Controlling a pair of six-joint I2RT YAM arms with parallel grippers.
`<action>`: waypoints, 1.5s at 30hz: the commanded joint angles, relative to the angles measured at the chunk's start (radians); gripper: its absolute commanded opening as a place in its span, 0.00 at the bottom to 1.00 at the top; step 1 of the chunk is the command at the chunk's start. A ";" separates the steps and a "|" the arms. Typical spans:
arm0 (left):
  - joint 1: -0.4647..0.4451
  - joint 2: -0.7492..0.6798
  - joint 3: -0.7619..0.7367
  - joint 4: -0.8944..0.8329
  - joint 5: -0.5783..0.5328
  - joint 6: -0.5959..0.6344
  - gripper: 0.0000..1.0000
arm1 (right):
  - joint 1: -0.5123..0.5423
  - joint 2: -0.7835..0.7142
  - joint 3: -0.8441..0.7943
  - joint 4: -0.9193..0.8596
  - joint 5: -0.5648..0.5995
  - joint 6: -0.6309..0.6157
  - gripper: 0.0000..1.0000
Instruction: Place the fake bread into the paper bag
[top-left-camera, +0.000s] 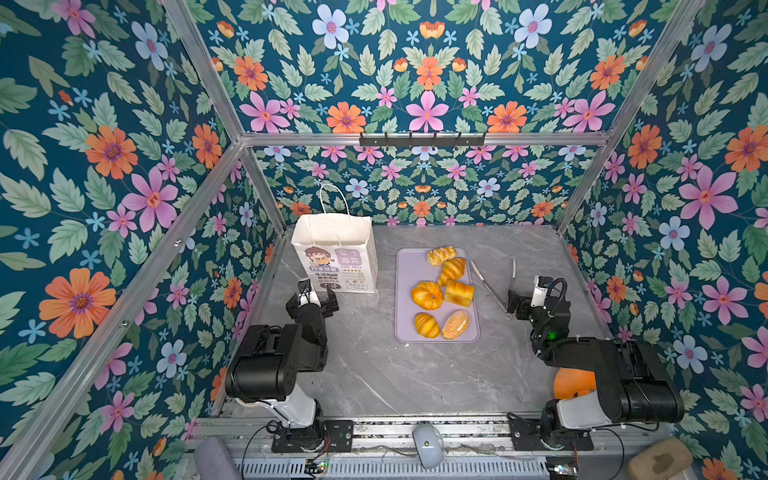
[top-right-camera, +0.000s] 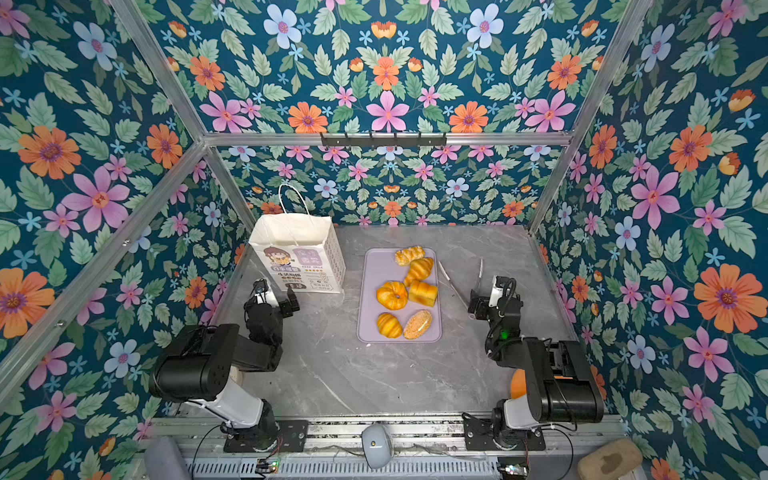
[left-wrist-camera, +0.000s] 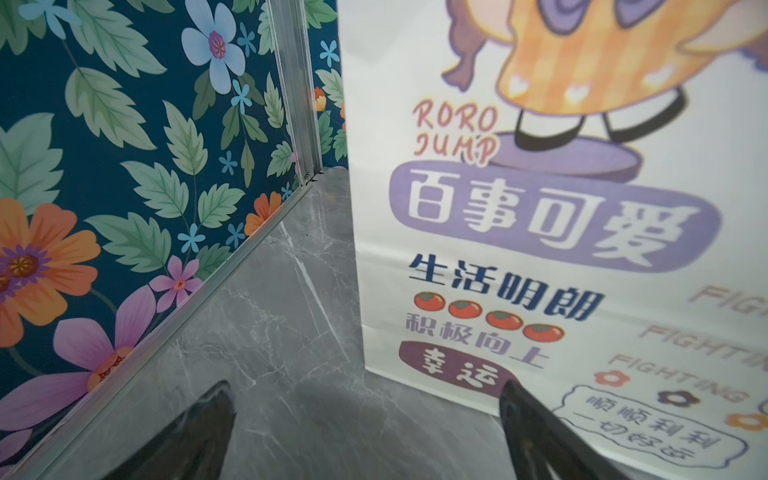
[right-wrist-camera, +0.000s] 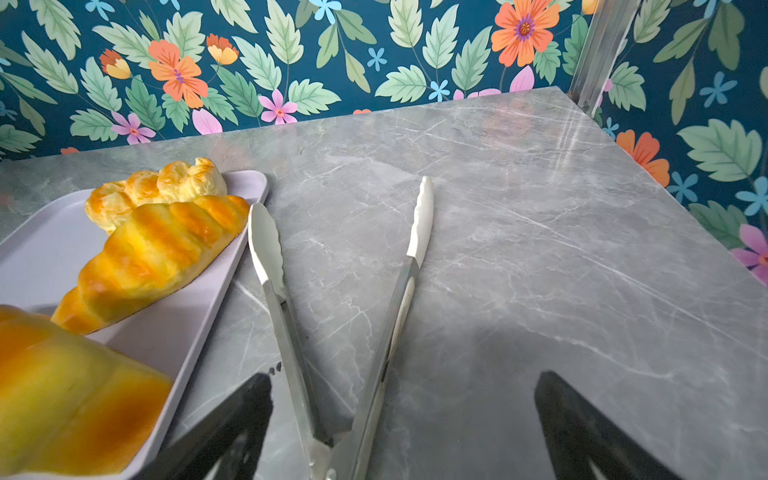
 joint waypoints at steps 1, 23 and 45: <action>0.001 0.000 0.002 0.002 -0.004 0.004 1.00 | 0.001 0.001 0.002 0.006 -0.002 -0.012 0.99; 0.001 -0.001 0.002 0.001 -0.005 0.004 1.00 | 0.001 0.001 0.003 0.003 -0.003 -0.009 0.99; 0.001 -0.022 -0.012 0.010 0.010 0.010 1.00 | 0.000 -0.006 -0.013 0.030 0.000 -0.012 0.99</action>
